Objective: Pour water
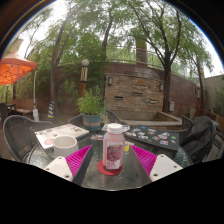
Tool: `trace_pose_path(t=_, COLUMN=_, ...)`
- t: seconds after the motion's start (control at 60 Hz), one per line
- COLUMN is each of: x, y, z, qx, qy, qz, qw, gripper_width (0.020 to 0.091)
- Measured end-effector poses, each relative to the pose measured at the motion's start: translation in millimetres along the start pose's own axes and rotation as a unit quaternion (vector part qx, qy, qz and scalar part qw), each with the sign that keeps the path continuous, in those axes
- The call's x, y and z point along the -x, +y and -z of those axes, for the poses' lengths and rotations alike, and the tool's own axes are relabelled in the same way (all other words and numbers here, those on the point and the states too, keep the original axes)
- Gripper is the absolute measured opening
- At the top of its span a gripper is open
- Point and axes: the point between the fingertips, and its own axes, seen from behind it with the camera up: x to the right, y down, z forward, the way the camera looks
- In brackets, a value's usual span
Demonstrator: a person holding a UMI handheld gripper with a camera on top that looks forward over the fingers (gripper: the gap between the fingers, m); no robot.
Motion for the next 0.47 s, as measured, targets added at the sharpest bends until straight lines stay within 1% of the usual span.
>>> trace_pose_path(t=0.167, x=-10, y=3, z=96, qx=0.007, qy=0.030, qz=0.002, qw=1.000, gripper_width=0.0835)
trace_pose_path(t=0.267, x=-12, y=5, z=148, qx=0.008, qy=0.032, qz=-0.012, qw=0.999, gripper_width=0.0832)
trace_pose_path(t=0.333, x=-15, y=9, z=174, qx=0.013, qy=0.026, qz=-0.027, qw=0.999, gripper_width=0.0832)
trace_pose_path(t=0.467, x=-16, y=20, z=206, qx=0.009, qy=0.000, qz=-0.052, qw=0.999, gripper_width=0.0833)
